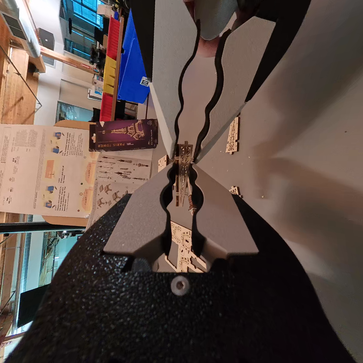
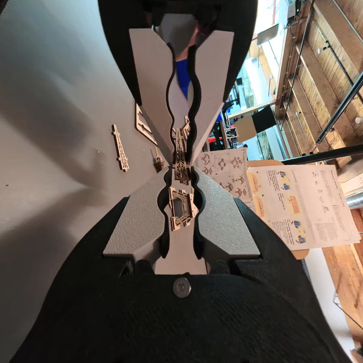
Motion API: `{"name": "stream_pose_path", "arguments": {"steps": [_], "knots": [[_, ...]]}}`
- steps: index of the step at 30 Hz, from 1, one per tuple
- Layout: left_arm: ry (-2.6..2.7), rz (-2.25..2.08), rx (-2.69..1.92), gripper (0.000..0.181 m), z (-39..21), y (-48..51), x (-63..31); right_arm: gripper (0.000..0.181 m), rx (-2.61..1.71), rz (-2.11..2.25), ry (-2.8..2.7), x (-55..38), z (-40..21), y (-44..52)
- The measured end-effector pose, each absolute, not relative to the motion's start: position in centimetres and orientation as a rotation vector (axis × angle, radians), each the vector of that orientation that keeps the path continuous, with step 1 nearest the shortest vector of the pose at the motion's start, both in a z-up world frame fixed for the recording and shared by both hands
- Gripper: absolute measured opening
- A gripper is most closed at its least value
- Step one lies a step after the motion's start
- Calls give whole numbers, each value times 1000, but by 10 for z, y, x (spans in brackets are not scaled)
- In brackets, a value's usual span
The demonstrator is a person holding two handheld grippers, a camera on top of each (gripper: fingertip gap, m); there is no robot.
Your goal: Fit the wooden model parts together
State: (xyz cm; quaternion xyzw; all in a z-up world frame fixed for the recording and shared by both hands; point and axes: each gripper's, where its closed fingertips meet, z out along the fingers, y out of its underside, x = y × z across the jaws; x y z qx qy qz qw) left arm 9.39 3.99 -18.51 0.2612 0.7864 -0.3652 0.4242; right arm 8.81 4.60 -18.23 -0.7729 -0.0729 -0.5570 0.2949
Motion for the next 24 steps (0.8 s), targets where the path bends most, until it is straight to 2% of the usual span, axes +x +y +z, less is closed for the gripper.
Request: {"name": "stream_pose_path", "arguments": {"steps": [24], "knots": [[2076, -835, 720, 11, -204, 43, 92, 13, -2171, -1187, -46, 87, -204, 48]]}}
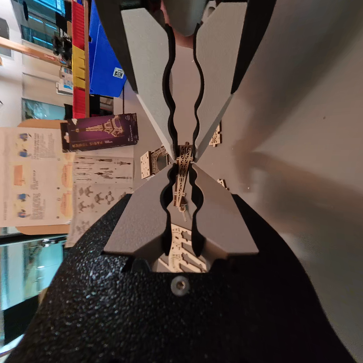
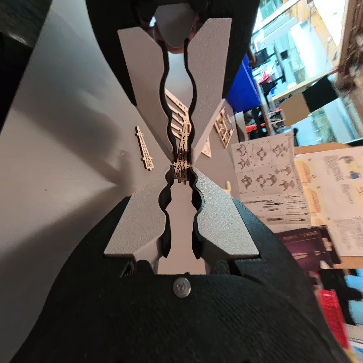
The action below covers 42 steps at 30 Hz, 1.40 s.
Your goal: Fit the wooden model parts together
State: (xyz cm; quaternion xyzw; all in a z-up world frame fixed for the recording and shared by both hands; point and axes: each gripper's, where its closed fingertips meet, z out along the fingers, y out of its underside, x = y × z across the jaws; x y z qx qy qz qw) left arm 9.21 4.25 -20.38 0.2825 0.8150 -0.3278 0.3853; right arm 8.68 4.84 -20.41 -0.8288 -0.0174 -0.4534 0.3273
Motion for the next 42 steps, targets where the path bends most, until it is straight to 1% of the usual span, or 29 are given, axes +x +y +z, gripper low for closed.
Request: {"name": "stream_pose_path", "arguments": {"steps": [3, 5, 6, 8, 11, 12, 13, 15, 19, 20, 23, 26, 27, 28, 31, 32, 33, 34, 35, 36, 38, 42], "knots": [[2079, -989, 634, 16, -197, 41, 96, 13, -2089, -1027, 148, 93, -204, 43], [2060, -1099, 563, 35, -188, 44, 100, 13, -2106, -897, 326, 101, -213, 26], [2068, -1129, 523, 39, -187, 47, 104, 13, -2103, -803, 417, 103, -218, 18], [2082, -1138, 489, 39, -191, 53, 112, 13, -1982, -626, 634, 111, -216, 5], [2080, -1126, 520, 35, -198, 55, 118, 13, -1835, -148, 847, 107, -220, 5], [2093, -1132, 509, 29, -200, 53, 120, 13, -1806, -45, 875, 107, -221, 4], [2110, -1151, 495, 25, -201, 51, 122, 13, -1797, 24, 908, 109, -224, 2], [2132, -1228, 445, 24, -198, 44, 127, 13, -1837, 148, 931, 108, -234, 2], [2341, -1340, 468, 29, -210, 32, 122, 13, -1834, 274, 894, 105, -237, 12], [2352, -1347, 471, 31, -212, 30, 124, 13, -1844, 276, 891, 106, -239, 13], [2356, -1341, 536, 21, -216, 29, 124, 13, -1856, 297, 856, 102, -239, 17], [2390, -1325, 572, 16, -223, 31, 121, 13, -1799, 369, 848, 100, -234, 19], [2381, -1322, 571, 12, -223, 30, 122, 13, -1789, 389, 850, 100, -234, 20], [2374, -1321, 576, 4, -222, 30, 122, 13, -1783, 403, 851, 99, -235, 20], [2411, -1292, 562, 2, -226, 32, 124, 14, -1757, 413, 872, 103, -236, 21], [2432, -1275, 545, 2, -228, 33, 126, 19, -1757, 386, 882, 107, -237, 20], [2460, -1260, 513, 2, -230, 35, 128, 34, -1766, 334, 886, 112, -237, 18], [2497, -1246, 459, 2, -232, 37, 132, 45, -1791, 257, 887, 117, -238, 14], [2546, -1242, 398, 2, -234, 39, 136, 49, -1831, 159, 876, 122, -239, 8], [2598, -1249, 341, 2, -236, 39, 138, 47, -1871, 58, 846, 127, -238, 3], [2663, -1304, 257, 2, -235, 38, 141, 31, -1918, -94, 783, 130, -235, -2], [2736, -1297, 218, 2, -240, 32, 145, 16, -1993, -331, 681, 133, -235, -4]]}}
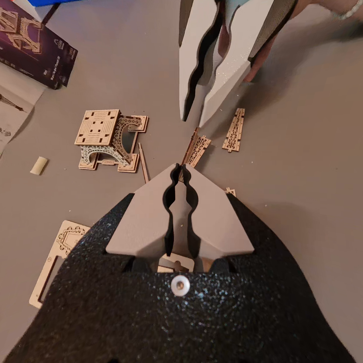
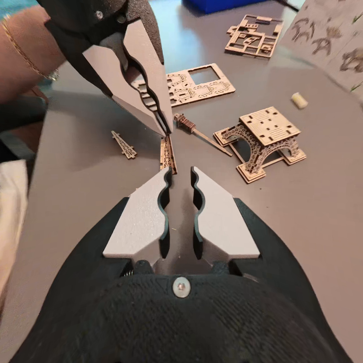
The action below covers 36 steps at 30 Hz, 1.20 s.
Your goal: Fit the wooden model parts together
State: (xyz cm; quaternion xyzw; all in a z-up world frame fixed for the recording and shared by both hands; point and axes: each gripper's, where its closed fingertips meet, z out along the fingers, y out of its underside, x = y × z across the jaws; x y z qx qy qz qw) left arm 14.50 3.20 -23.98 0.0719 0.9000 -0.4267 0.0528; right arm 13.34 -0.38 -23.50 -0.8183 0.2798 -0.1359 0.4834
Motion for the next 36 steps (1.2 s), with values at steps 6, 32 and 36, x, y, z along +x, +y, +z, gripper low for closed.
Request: {"name": "stream_pose_path", "arguments": {"steps": [6, 32, 36], "knots": [[2780, -1250, 153, 2, -253, 17, 147, 7, -2156, -402, 674, 133, -257, -14], [2788, -1156, -85, 16, -242, 97, 177, 4, -2203, -477, 684, 141, -263, -18], [2834, -1251, -151, 14, -241, 98, 172, 4, -2204, -478, 683, 141, -263, -18]]}}
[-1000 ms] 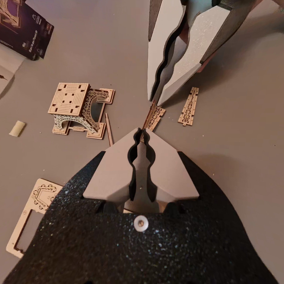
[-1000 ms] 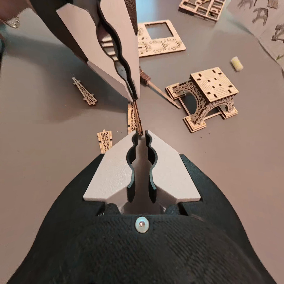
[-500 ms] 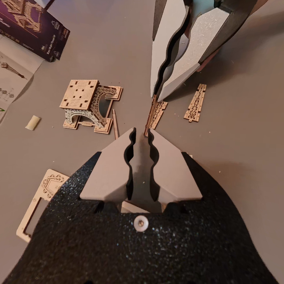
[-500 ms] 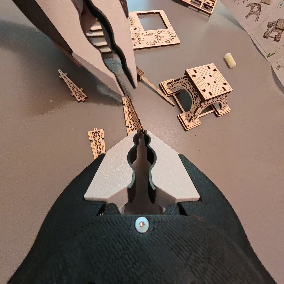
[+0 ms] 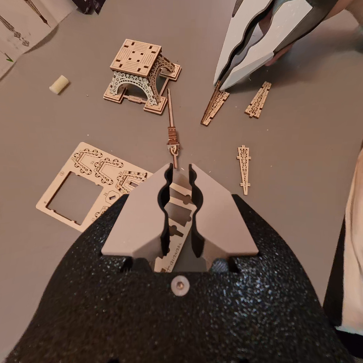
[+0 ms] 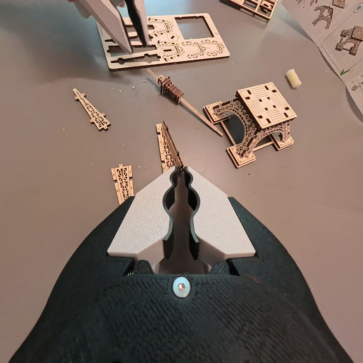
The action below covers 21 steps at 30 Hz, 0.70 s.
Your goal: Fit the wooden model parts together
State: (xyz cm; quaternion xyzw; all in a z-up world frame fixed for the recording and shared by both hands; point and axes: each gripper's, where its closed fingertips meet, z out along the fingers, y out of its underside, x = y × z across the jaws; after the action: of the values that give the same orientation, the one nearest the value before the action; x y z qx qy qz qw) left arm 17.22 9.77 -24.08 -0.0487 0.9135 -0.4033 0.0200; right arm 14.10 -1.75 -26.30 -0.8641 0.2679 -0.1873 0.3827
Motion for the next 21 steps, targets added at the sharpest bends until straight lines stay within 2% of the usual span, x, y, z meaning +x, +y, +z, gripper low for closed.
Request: {"name": "stream_pose_path", "arguments": {"steps": [8, 18, 21], "knots": [[2897, -1213, -228, 9, -249, 96, 168, 4, -2205, -481, 682, 141, -263, -18], [2845, -1174, -316, 11, -263, 87, 181, 4, -2205, -483, 681, 141, -263, -18], [2828, -1134, -296, 2, -268, 88, 185, 4, -2206, -486, 680, 141, -263, -18]]}}
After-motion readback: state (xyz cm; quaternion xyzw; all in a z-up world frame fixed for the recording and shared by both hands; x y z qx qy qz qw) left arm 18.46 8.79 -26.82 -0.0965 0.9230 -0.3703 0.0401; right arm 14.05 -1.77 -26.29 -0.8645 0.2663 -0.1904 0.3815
